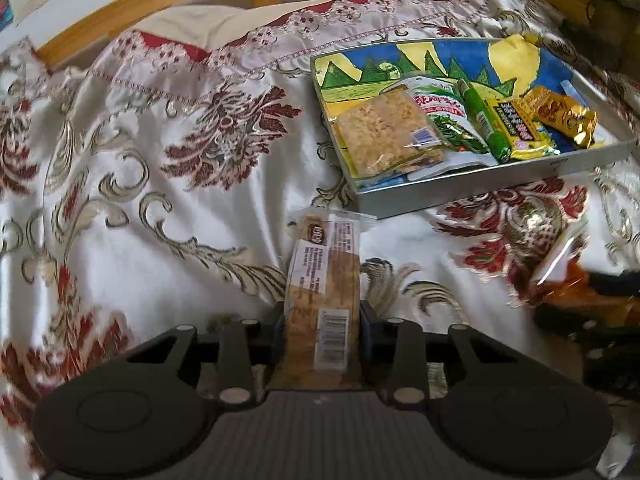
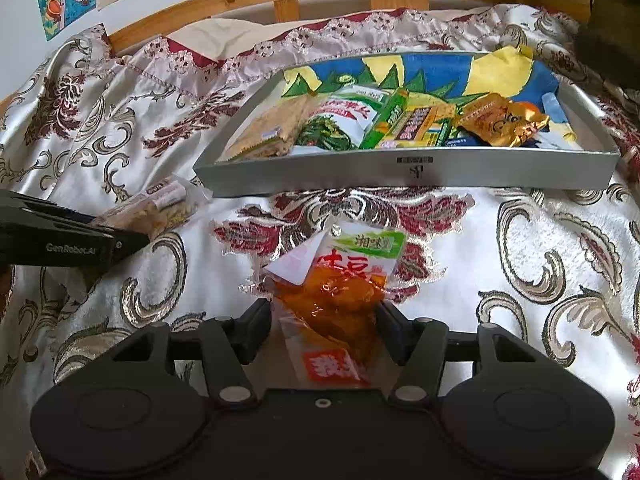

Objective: Organize snacks
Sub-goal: 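Grasp the wrapped bread bar with the left tool while the right tool grasps the orange spicy packet, then carry the bread bar with the left tool while the right tool carries the spicy packet over the tray, then lower the bread bar and spicy packet into the tray and open both tools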

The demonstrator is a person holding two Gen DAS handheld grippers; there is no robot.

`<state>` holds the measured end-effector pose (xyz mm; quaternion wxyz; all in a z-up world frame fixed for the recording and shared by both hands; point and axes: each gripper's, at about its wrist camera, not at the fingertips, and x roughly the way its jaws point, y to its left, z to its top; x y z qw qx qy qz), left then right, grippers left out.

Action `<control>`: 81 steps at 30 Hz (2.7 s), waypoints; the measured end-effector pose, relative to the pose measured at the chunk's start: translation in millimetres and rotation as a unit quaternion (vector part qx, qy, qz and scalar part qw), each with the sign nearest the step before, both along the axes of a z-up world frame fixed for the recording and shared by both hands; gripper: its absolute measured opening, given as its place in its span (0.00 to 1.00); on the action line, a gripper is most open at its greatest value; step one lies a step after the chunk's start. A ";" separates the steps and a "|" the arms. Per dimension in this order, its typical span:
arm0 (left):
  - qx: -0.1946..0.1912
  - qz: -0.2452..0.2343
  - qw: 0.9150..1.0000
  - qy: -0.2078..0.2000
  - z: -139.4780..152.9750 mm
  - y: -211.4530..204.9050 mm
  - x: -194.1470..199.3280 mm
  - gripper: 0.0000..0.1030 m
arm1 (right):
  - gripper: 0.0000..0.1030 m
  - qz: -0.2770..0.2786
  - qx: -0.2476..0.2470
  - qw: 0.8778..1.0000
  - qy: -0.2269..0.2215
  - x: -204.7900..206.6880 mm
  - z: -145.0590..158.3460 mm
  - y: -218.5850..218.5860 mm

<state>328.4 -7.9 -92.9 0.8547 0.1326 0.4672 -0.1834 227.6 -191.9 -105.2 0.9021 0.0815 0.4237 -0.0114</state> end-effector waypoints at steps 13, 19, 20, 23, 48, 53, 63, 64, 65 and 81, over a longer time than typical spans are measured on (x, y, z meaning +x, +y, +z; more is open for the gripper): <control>-0.055 0.035 0.997 0.038 22.6 -0.5 -43.3 0.37 | 0.54 0.013 -0.005 1.000 0.001 -11.0 5.7 3.7; -0.076 0.042 0.995 0.050 26.2 -12.8 -59.2 0.36 | 0.54 0.023 -0.028 0.999 -0.029 -22.7 19.0 9.3; -0.076 0.040 0.995 0.048 27.4 -15.5 -61.5 0.36 | 0.54 0.024 -0.034 0.999 -0.033 -23.7 20.9 9.7; -0.092 0.040 0.994 0.038 33.1 -17.3 -65.4 0.36 | 0.54 0.020 -0.048 0.997 -0.051 -26.5 27.4 6.5; -0.239 0.052 0.965 -0.096 69.6 -60.6 25.2 0.37 | 0.54 0.024 -0.159 0.965 -0.209 54.0 79.2 -50.4; -0.237 0.058 0.966 -0.085 52.1 -77.4 54.0 0.37 | 0.54 0.005 -0.151 0.969 -0.194 86.7 65.1 -72.8; -0.190 0.041 0.979 -0.069 26.5 -116.7 77.3 0.37 | 0.55 -0.027 -0.109 0.984 -0.141 115.6 26.4 -91.4; -0.185 0.038 0.980 -0.070 25.1 -120.2 77.6 0.37 | 0.55 -0.028 -0.108 0.984 -0.139 116.1 24.9 -92.1; -0.178 0.035 0.981 -0.070 23.4 -123.7 78.1 0.37 | 0.55 -0.030 -0.106 0.985 -0.136 117.1 23.5 -93.6; -0.189 0.071 0.979 -0.001 7.2 -133.2 91.1 0.42 | 0.76 -0.062 -0.052 0.987 -0.140 108.7 32.9 -111.3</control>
